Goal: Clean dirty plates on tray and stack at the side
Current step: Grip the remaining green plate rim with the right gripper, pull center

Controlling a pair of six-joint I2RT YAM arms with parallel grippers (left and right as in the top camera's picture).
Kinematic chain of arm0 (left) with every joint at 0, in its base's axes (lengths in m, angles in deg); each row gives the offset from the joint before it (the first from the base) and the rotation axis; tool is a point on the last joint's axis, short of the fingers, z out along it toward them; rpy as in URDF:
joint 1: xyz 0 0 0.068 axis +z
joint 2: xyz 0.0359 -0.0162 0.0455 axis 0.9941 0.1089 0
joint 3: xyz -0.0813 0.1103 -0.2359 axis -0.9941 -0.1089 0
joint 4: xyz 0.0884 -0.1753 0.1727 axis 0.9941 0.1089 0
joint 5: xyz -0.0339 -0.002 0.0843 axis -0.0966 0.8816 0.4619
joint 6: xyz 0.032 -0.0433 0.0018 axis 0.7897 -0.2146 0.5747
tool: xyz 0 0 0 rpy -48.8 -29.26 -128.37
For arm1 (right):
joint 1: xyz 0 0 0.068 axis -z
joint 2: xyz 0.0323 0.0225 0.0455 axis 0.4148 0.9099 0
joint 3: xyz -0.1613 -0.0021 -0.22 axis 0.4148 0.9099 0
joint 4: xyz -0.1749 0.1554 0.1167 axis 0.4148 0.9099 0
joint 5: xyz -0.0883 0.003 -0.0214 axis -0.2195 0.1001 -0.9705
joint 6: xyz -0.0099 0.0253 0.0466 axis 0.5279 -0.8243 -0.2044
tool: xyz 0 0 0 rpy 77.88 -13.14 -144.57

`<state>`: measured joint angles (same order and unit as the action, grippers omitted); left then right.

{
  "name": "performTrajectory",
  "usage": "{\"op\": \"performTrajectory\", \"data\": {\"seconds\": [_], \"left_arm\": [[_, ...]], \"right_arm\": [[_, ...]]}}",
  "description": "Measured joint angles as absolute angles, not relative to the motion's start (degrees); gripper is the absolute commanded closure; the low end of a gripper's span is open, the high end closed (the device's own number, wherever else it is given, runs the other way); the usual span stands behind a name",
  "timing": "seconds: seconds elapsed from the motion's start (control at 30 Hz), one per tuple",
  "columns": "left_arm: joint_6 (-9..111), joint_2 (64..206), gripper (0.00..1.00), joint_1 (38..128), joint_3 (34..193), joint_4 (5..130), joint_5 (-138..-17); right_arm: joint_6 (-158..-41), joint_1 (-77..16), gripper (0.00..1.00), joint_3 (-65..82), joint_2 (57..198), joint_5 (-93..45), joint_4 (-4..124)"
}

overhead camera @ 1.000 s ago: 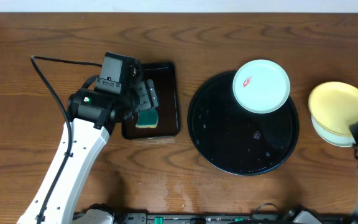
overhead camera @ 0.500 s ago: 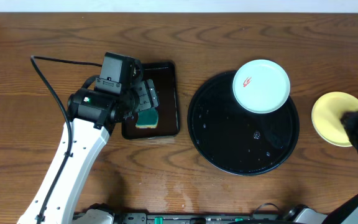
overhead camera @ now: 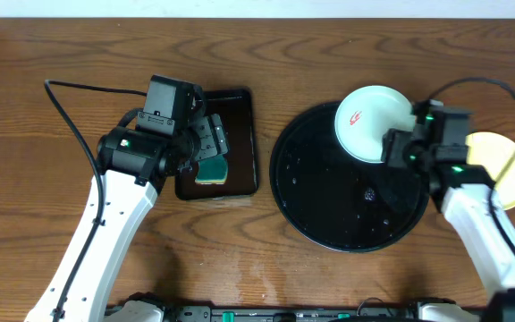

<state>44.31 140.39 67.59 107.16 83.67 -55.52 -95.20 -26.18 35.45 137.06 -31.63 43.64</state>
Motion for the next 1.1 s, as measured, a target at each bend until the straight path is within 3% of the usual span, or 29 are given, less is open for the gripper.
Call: {"op": "performTrajectory", "data": {"seconds": [0.27, 0.37, 0.47, 0.53, 0.6, 0.8, 1.1], "left_arm": [[44.3, 140.4, 0.17, 67.6, 107.2, 83.7, -55.5], [44.3, 140.4, 0.17, 67.6, 107.2, 83.7, -55.5], [44.3, 140.4, 0.17, 67.6, 107.2, 83.7, -55.5], [44.3, 140.4, 0.17, 67.6, 107.2, 83.6, -55.5], [44.3, 140.4, 0.17, 67.6, 107.2, 83.6, -55.5], [44.3, 140.4, 0.17, 67.6, 107.2, 83.7, -55.5], [44.3, 140.4, 0.17, 67.6, 107.2, 83.7, -55.5]], "right_arm": [[-94.7, -23.5, 0.35, 35.4, 149.5, -41.0, 30.4], [-94.8, -22.4, 0.42, 35.4, 152.5, -39.3, 27.5], [-95.8, -22.4, 0.60, 35.4, 155.2, -37.9, 26.1], [-96.1, -22.4, 0.89, 35.4, 156.7, -37.5, 25.0], [-96.7, -22.4, 0.99, 35.2, 157.0, -37.3, 24.8], [-97.6, -22.4, 0.99, 34.9, 155.5, -36.3, 28.6], [-97.7, -22.7, 0.99, 35.1, 139.8, -32.1, 47.7]]}}
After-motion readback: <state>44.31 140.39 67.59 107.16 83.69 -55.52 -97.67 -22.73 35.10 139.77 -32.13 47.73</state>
